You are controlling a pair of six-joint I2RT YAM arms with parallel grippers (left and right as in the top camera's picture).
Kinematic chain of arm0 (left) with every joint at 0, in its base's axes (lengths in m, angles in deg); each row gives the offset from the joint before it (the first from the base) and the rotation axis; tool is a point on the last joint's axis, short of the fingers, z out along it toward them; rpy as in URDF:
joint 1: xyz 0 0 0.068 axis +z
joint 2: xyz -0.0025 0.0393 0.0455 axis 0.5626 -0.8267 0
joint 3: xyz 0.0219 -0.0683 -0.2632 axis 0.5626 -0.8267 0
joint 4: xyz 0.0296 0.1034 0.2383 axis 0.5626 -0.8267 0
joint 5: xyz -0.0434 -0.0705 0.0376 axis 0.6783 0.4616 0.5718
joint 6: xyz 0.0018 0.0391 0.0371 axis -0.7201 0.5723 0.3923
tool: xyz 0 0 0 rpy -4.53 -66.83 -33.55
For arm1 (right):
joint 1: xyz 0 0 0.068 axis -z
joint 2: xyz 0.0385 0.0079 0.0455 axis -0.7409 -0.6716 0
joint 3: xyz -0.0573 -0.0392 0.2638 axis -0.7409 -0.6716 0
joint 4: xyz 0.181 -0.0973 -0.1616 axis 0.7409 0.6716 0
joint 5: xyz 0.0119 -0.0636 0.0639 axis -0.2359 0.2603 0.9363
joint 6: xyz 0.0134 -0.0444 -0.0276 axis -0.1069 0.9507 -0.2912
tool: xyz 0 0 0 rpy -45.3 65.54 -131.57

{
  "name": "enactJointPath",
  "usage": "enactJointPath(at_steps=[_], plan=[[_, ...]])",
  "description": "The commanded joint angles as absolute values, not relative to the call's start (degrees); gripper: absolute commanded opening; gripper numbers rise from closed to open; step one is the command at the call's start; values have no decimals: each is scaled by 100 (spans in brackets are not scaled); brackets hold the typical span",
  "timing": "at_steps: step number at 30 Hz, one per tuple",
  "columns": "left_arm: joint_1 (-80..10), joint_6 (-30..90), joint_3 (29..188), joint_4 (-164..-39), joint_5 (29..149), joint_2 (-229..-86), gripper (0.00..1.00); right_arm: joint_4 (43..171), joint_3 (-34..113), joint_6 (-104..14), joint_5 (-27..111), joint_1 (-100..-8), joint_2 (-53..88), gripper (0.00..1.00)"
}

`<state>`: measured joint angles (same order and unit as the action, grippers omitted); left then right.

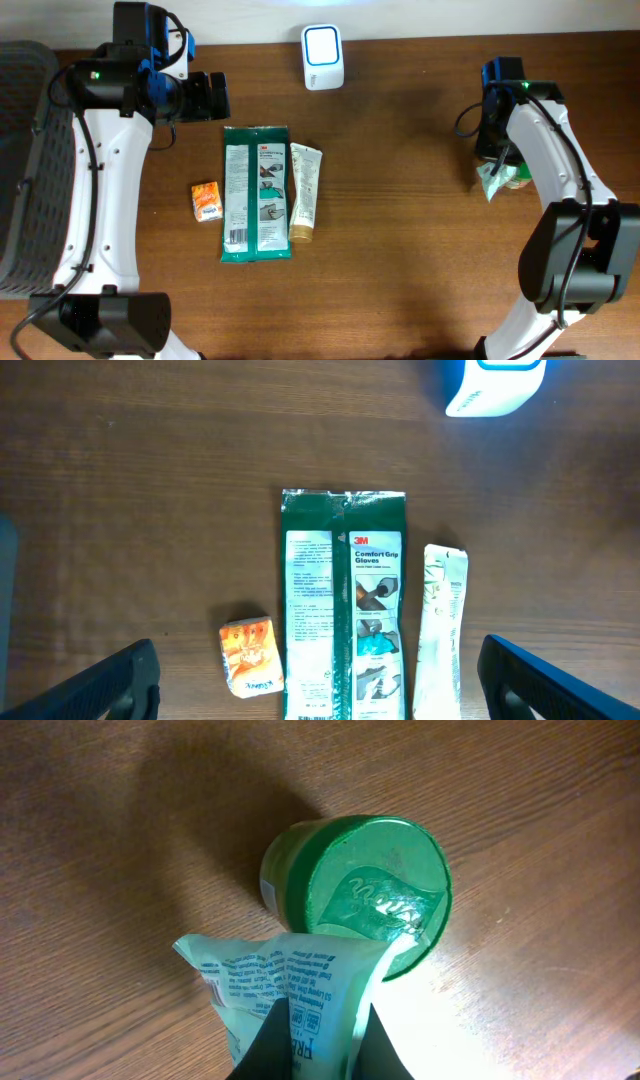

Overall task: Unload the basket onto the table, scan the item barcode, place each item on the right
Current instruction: 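Carry the wipes packet right and set it beside the jar, then reach the right gripper to the white Pantene tube and grasp it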

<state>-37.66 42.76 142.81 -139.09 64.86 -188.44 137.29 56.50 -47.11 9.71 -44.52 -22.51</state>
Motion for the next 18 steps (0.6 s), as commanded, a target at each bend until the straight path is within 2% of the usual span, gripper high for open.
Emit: enactJointPath(at_steps=[1,6,8,10,15,18], plan=[[-3783,4308,14361,-13903,6466,-18785,99,13602,5622,-4204,1773,-4441,-2206,8],[-3783,4308,14361,-13905,6466,-18785,99,13847,5567,-4221,1881,-4439,-2206,11],[-3783,4308,14361,-13905,6466,-18785,99,13928,5473,-4221,1837,-4439,-2206,29],[-3783,4308,14361,-13905,6466,-18785,99,13958,5479,-4221,1835,-4434,-2203,54],[-3783,4308,14361,-13905,6466,-18785,99,14671,6387,-4219,2086,-4482,-2203,58],[-3783,4306,14361,-13905,6466,-18785,99,15158,7256,-4062,3570,-4778,-2203,58]])
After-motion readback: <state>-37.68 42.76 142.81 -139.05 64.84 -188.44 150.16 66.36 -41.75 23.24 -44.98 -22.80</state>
